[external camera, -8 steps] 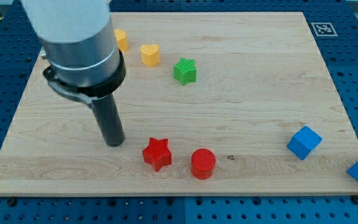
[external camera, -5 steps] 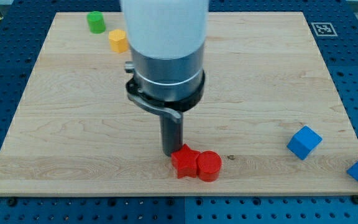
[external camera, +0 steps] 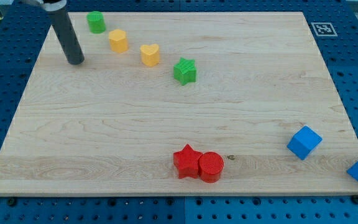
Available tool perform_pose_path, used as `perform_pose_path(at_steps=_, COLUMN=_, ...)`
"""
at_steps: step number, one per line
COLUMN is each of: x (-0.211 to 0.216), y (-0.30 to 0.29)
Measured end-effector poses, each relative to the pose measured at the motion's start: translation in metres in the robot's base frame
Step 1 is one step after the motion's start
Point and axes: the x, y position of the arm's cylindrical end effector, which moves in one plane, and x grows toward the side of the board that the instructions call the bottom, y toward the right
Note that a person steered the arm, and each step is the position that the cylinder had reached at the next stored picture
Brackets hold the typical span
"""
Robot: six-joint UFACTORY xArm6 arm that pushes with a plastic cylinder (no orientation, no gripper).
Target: Move hexagon to the top left of the red star
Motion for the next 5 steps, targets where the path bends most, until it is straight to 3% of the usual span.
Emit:
perform_pose_path(at_steps=2, x=-0.055, y=0.003)
perform_pose_path(at_steps=5, x=-0.053, y=0.125)
